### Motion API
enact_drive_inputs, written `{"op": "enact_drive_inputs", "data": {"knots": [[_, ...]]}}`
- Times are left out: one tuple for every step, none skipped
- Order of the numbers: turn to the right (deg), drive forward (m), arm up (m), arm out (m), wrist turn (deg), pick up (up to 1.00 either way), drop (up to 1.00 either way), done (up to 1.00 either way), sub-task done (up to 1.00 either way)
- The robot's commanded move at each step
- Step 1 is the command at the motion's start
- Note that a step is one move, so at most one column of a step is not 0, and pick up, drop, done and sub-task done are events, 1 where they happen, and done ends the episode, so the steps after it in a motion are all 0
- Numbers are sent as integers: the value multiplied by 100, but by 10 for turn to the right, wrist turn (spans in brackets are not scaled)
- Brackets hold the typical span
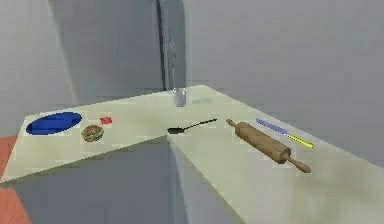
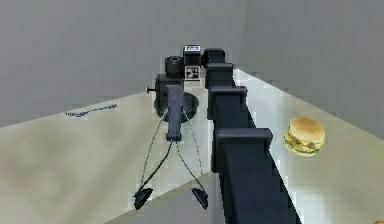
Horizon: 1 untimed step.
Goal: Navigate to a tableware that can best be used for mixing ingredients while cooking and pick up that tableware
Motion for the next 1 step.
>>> {"op": "enact_drive_inputs", "data": {"knots": [[0, 0, 0, 0, 450, 0, 0, 0, 0]]}}
